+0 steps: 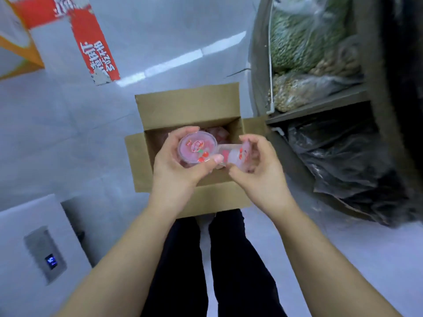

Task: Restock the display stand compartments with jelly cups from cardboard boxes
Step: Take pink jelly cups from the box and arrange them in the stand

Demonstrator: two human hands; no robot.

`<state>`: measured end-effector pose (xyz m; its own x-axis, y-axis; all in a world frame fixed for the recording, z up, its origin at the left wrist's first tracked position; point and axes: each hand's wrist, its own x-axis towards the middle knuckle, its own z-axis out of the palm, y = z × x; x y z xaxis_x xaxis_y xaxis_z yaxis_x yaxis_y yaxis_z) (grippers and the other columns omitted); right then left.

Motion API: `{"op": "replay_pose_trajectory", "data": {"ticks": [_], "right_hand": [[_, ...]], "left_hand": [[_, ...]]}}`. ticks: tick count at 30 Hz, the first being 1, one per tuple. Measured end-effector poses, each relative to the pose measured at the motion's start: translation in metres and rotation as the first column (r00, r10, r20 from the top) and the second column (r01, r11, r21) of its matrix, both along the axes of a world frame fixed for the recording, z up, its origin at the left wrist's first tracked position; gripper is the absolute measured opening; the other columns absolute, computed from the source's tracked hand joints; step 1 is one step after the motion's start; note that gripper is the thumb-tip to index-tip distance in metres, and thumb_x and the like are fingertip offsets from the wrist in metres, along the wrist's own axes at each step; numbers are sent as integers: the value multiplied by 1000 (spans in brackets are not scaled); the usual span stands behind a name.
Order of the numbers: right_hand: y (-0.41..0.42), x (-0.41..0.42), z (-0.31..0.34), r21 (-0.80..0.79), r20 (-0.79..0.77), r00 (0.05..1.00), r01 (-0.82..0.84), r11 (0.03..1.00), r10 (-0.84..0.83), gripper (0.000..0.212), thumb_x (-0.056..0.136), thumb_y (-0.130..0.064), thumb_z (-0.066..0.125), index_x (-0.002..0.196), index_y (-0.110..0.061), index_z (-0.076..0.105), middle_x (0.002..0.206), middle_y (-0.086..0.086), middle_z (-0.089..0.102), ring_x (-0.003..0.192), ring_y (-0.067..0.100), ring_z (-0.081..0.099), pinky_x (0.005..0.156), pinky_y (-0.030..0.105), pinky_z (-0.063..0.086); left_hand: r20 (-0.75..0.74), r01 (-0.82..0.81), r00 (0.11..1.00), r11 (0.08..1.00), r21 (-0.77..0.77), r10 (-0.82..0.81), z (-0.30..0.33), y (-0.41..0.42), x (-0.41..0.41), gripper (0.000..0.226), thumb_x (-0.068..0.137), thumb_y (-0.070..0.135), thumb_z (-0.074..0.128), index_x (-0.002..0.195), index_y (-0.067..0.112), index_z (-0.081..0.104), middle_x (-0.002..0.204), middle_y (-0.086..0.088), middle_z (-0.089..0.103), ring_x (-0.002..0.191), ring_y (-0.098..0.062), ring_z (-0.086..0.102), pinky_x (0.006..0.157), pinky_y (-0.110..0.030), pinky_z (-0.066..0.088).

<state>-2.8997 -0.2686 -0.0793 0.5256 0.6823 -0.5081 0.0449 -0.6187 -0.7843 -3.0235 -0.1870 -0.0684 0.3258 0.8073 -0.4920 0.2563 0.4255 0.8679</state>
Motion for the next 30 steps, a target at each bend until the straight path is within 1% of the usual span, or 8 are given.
{"op": "replay_pose_trajectory", "data": {"ticks": [3, 6, 9, 12, 19, 22, 27, 30], "right_hand": [[-18, 13, 133, 64, 100, 993, 49, 997, -55, 61, 70, -9, 74, 118, -34, 45, 110, -7, 55, 103, 6, 54, 88, 27, 48], [-46, 31, 250, 134, 194, 967, 144, 980, -168, 62, 69, -15, 75, 118, -33, 42, 107, -20, 55, 99, -4, 55, 83, 12, 45], [-77, 49, 344, 196, 288, 917, 225, 954, -276, 50, 69, -27, 75, 109, -39, 46, 103, -23, 57, 93, -2, 59, 78, 13, 46], [-112, 71, 416, 266, 429, 840, 234, 935, -332, 53, 66, -28, 72, 111, -41, 47, 105, -21, 55, 98, 1, 56, 83, 15, 43], [-190, 124, 510, 470, 484, 682, 327, 820, -549, 59, 66, -23, 73, 114, -46, 47, 111, -22, 54, 107, -5, 53, 88, 7, 39], [-209, 145, 540, 500, 481, 646, 353, 791, -592, 55, 69, -27, 74, 116, -44, 51, 109, -16, 56, 106, 2, 56, 91, 18, 44], [-210, 193, 572, 445, 545, 606, 377, 812, -580, 46, 71, -32, 72, 111, -36, 49, 104, -21, 52, 97, -5, 51, 85, 10, 40], [-189, 227, 571, 390, 551, 611, 414, 823, -569, 44, 70, -32, 73, 106, -31, 47, 101, -21, 53, 95, -7, 49, 79, 6, 37]], "left_hand": [[50, 187, 980, 978, 89, -192, 116, -4, 26, 52, 57, 16, 77, 98, 33, 51, 89, 29, 63, 82, 11, 58, 73, -8, 45], [86, 387, 909, 904, 181, -407, 222, -13, 53, 56, 62, 20, 75, 105, 41, 44, 93, 28, 58, 84, 2, 58, 78, -21, 48], [119, 514, 813, 799, 312, -570, 309, -23, 81, 58, 73, 12, 65, 112, 44, 38, 96, 32, 54, 83, 6, 57, 74, -8, 44], [148, 591, 721, 712, 378, -677, 382, -42, 115, 58, 76, 20, 66, 119, 47, 37, 108, 26, 56, 96, 3, 58, 77, -6, 43], [234, 564, 613, 625, 540, -755, 479, -102, 197, 56, 60, 34, 75, 111, 37, 52, 107, 15, 65, 100, -5, 62, 84, -17, 47], [256, 549, 564, 588, 594, -785, 504, -113, 229, 53, 61, 34, 76, 108, 42, 53, 107, 15, 64, 101, -4, 61, 84, -15, 46], [177, 577, 490, 470, 668, -854, 528, -111, 290, 56, 65, 32, 77, 113, 43, 52, 114, 13, 61, 108, -11, 58, 94, -34, 45], [105, 644, 490, 440, 625, -866, 525, -101, 332, 58, 66, 21, 80, 113, 39, 51, 109, 15, 61, 104, -4, 58, 93, -30, 48]]}}
